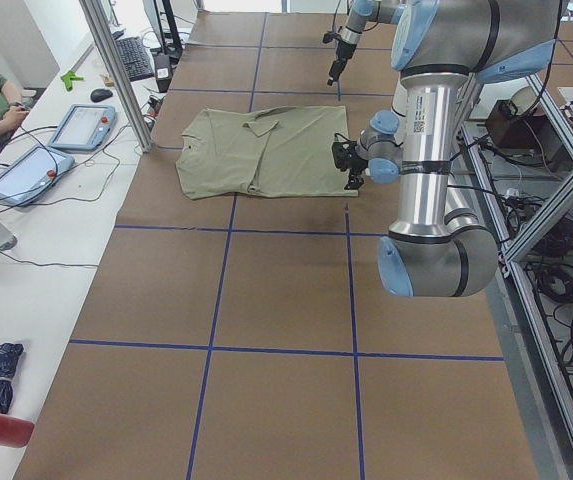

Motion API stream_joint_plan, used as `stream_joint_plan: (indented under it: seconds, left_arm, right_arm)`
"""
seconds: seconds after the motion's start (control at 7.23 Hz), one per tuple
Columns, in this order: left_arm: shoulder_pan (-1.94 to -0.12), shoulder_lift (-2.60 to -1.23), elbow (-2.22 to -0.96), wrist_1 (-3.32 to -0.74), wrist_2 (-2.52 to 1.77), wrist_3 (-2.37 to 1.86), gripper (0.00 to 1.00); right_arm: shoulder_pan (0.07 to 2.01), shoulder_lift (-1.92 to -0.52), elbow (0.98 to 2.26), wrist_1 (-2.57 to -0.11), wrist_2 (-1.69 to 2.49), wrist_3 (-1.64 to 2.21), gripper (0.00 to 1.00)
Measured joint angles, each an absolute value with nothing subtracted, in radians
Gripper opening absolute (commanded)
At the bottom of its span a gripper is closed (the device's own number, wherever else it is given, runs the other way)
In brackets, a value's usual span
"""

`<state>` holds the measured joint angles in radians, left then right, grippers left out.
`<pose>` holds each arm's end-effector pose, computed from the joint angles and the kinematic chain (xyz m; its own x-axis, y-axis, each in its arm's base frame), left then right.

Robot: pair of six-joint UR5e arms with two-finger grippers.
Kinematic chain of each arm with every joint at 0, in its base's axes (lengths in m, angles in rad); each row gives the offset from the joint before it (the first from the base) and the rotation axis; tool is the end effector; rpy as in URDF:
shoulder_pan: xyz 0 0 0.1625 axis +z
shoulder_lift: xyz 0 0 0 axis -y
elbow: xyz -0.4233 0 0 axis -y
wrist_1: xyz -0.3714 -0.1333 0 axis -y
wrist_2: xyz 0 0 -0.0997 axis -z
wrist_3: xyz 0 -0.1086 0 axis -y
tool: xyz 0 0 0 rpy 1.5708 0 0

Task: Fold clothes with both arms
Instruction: 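Lower both grippers to the hem corners nearest the robot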

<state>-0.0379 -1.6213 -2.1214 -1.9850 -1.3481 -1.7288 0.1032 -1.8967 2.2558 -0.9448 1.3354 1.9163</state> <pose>0.4639 -0.1750 0.3464 0.4851 -0.1720 -0.8574 0.3046 0.9523 -0.0187 -0.3371 -0.1944 0.4083 0.4180 0.3744 0.8277 -0.4624 0.8720 -0.1609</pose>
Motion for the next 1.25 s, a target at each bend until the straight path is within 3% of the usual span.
stream_joint_plan:
  seconds: [0.28, 0.69, 1.11, 1.25]
  left_arm:
    - [-0.005, -1.621, -2.101, -1.985, -1.342, -1.743, 0.68]
    - [0.002, -1.62, -2.083, -1.983, -1.342, -1.741, 0.66]
    - [0.003, -1.623, -2.078, -1.982, -1.343, -1.735, 0.59]
    - [0.003, -1.624, -2.077, -1.982, -1.344, -1.734, 0.49]
  right_arm:
    - [0.091, -1.895, 2.255, -0.945, 1.321, 1.919, 0.84]
    - [0.078, -1.895, 2.255, -0.945, 1.3, 1.919, 0.85]
    - [0.075, -1.894, 2.255, -0.945, 1.295, 1.919, 0.85]
    - [0.075, -1.894, 2.254, -0.945, 1.295, 1.919, 0.85]
